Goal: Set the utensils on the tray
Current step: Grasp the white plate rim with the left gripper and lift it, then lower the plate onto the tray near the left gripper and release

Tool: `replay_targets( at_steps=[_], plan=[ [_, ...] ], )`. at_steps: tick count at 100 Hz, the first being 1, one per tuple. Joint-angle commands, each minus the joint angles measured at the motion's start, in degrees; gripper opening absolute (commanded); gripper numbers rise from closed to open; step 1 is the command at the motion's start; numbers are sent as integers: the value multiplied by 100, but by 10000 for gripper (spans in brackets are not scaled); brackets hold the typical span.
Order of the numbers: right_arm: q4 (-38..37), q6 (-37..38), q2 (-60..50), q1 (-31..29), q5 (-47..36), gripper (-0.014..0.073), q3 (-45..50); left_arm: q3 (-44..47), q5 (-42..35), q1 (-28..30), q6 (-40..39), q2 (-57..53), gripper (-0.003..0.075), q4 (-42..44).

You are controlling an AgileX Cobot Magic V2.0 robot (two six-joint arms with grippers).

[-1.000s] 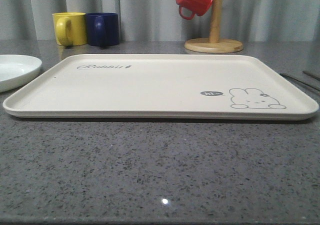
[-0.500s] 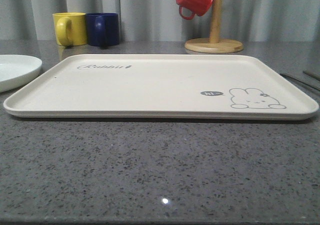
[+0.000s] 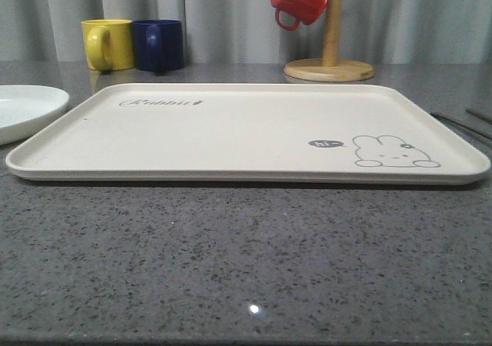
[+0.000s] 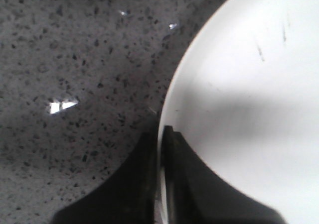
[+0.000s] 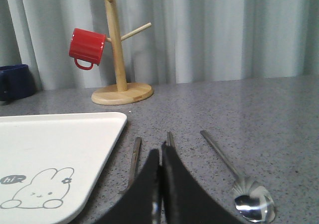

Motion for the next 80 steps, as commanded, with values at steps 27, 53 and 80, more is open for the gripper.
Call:
replay_targets(
  at_steps=[27, 53, 80],
  plan=[
    [1, -44, -99, -20, -486, -78, -103, -158, 183, 1064, 811, -884, -17, -1869],
    [1, -44, -99, -20, -486, -78, -103, -172, 533, 924, 1095, -1401, -17, -2628],
    [1, -44, -99, -20, -486, -78, -103, -172, 450, -756, 1016, -1366, -17, -2111]
  ],
)
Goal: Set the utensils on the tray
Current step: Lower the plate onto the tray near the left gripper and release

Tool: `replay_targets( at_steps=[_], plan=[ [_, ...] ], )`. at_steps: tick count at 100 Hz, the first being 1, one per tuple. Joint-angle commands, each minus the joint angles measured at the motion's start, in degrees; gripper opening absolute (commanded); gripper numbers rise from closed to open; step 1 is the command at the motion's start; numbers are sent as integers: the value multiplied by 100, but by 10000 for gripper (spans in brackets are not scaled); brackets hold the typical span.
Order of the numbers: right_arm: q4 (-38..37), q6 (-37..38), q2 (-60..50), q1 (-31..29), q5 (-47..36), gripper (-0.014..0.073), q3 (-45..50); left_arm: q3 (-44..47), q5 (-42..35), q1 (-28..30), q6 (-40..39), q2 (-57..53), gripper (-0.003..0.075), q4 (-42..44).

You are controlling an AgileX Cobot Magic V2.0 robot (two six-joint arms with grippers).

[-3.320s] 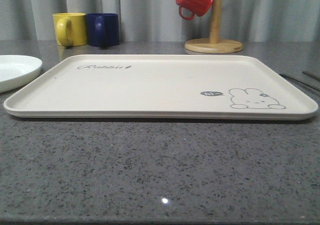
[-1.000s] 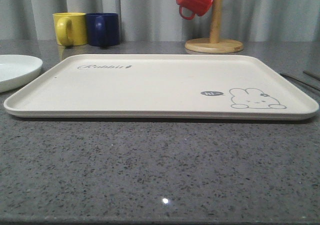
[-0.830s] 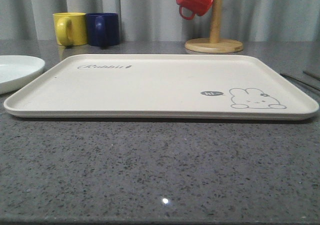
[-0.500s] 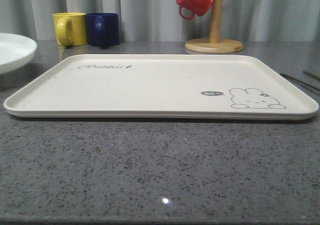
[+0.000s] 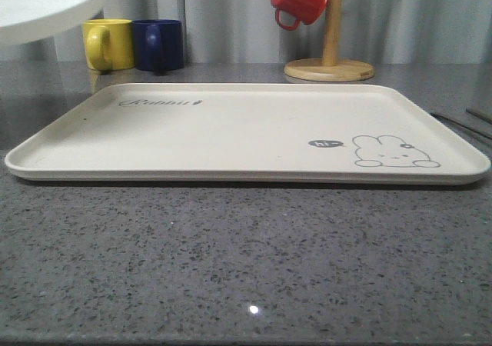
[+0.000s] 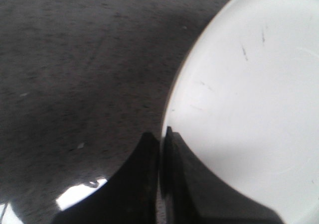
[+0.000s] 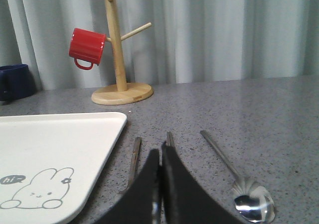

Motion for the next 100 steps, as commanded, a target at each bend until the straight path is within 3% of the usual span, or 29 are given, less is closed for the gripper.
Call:
replay_targets(
  at_steps=[1, 15, 36, 82, 89, 100],
  plan=[
    [1, -44, -99, -20, -486, -78, -103, -172, 113, -622, -94, -196, -17, -14],
    [1, -44, -99, -20, -486, -78, -103, -296, -141, -1407, -416, 20, -17, 258],
    [1, -44, -99, -20, -486, -78, -103, -812, -123, -2095, -643, 663, -17, 369],
    [1, -44, -99, -20, -486, -78, -103, -1090, -78, -2574, -1097, 1368, -12, 1124],
    [1, -44, -99, -20, -486, -78, -103, -1103, -78, -2574, -1097, 1368, 25, 1133],
    [1, -44, -99, -20, -486, -78, -103, -1103, -78, -2574, -1097, 1368, 160, 1133]
  ],
)
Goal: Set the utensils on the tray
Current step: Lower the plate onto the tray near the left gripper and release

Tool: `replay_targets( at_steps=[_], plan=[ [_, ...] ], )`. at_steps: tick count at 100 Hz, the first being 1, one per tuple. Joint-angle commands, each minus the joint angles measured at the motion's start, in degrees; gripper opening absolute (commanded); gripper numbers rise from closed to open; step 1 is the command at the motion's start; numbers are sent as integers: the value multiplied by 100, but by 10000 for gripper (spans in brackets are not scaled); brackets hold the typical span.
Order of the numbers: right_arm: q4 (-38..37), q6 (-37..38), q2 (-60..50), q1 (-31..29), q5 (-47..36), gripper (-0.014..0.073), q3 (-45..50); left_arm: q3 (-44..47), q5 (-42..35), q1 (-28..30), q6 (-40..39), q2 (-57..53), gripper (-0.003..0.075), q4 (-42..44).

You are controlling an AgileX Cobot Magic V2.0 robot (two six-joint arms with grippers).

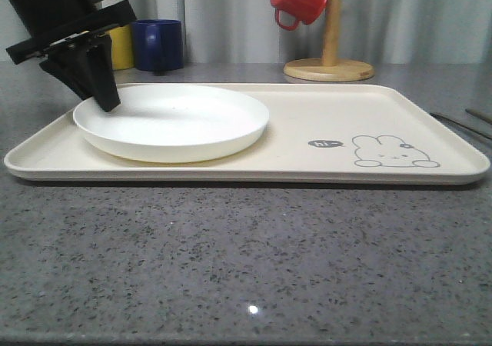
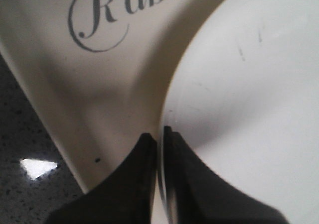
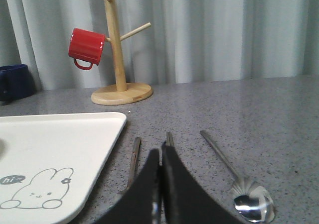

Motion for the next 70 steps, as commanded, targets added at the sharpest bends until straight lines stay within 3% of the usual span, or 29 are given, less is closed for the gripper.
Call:
replay_targets(
  at_steps=[1, 11, 18, 45, 70],
  plan=[
    [1, -44, -99, -20, -486, -78, -103, -190, -76, -51, -70, -312, 180, -158],
    [1, -44, -99, -20, -486, -78, -103, -190, -114, -51, -70, -312, 302, -158],
    [1, -44, -99, -20, -486, -78, -103, -190, -237, -51, -70, -325, 344, -158],
    [1, -44, -99, -20, -486, -78, -103, -69, -1373, -51, -70, -1042, 350, -204],
    [1, -44, -99, -20, -486, -78, -103, 1149, -2866, -51, -70, -2606, 350, -138]
  ],
)
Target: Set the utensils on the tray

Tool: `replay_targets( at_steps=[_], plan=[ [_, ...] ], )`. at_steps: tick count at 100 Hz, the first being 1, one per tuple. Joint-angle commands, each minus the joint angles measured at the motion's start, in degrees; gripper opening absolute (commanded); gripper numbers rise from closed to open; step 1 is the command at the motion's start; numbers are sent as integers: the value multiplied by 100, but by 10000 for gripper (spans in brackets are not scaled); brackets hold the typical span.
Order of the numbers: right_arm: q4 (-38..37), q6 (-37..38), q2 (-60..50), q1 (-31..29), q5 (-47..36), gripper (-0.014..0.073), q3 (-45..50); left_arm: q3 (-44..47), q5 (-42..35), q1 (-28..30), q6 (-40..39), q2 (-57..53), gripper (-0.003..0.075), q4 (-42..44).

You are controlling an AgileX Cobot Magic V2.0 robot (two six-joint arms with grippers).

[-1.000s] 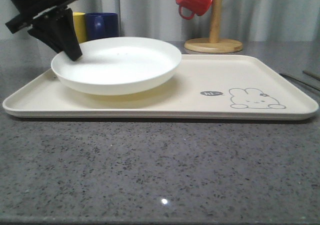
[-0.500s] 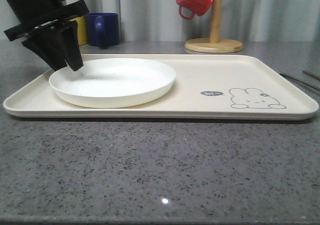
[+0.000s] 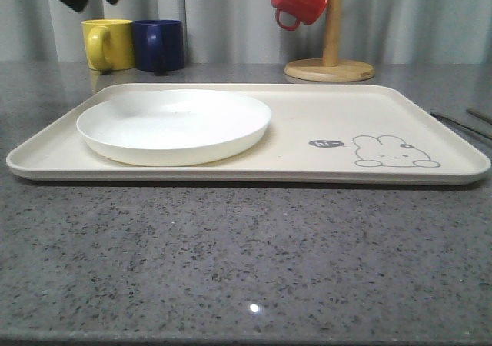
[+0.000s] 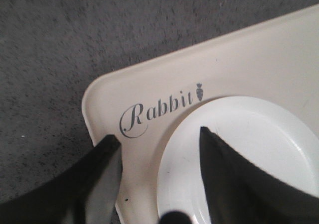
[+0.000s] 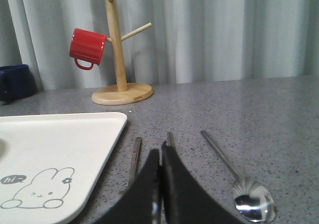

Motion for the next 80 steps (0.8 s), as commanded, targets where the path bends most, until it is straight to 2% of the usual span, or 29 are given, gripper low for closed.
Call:
replay_targets(
  at_steps=[1, 53, 71, 80],
  plan=[
    [1, -44, -99, -20, -486, -78, -103, 329, -790, -51, -50, -857, 350, -99],
    [1, -44, -99, -20, -628, -78, -103, 4567, -4057, -51, -50, -4646, 350, 95],
    [1, -44, -99, -20, -1131, -78, -103, 5612, -4445, -51, -50, -5836, 350, 95],
    [1, -44, -99, -20, -1103, -78, -173, 5929, -4445, -51, -36, -6350, 350, 103]
  ],
)
